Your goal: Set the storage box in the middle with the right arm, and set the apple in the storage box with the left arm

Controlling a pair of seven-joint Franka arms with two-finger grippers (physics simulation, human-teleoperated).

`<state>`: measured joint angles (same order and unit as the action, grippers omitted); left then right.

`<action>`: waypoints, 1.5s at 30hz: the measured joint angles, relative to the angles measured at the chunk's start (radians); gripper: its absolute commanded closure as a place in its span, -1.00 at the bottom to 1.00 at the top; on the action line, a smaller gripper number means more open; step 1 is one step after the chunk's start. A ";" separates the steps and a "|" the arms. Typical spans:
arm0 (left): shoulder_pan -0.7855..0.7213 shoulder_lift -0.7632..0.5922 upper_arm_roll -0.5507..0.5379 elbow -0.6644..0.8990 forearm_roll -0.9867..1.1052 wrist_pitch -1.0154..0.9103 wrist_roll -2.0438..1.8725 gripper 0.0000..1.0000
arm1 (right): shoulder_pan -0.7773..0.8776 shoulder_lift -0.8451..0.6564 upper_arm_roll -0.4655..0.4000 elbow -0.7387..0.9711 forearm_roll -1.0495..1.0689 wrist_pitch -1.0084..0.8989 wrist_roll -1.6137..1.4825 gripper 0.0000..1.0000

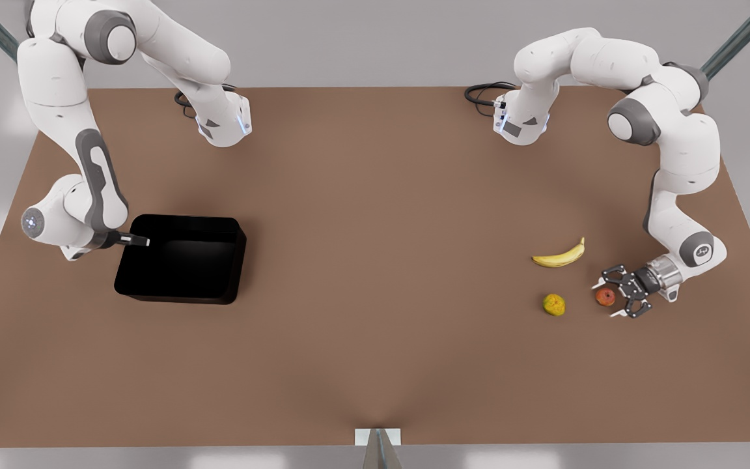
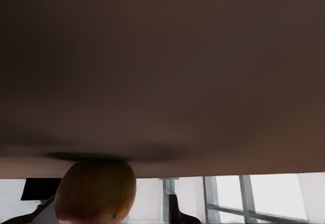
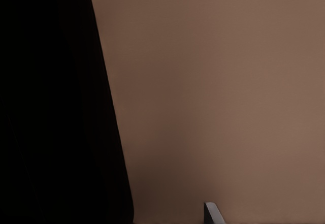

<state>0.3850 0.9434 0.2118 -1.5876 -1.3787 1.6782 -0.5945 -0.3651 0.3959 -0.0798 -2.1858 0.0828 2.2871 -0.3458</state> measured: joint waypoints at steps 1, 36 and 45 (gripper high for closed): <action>0.000 0.000 -0.011 -0.003 -0.007 0.001 0.001 -1.00 | -0.004 0.000 0.000 0.000 0.000 -0.002 -0.014 -0.55; 0.000 0.014 -0.031 0.003 -0.007 0.039 0.007 0.57 | 0.697 0.349 0.370 1.035 0.019 -0.434 0.418 0.57; -0.011 -0.208 -0.237 0.112 -0.141 0.098 -0.012 0.57 | 0.687 0.339 0.371 1.040 -0.001 -0.436 0.444 -1.00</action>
<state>0.3739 0.7352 -0.0247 -1.4756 -1.5194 1.7766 -0.6069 0.3221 0.7352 0.2917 -1.1460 0.0823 1.8514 0.0980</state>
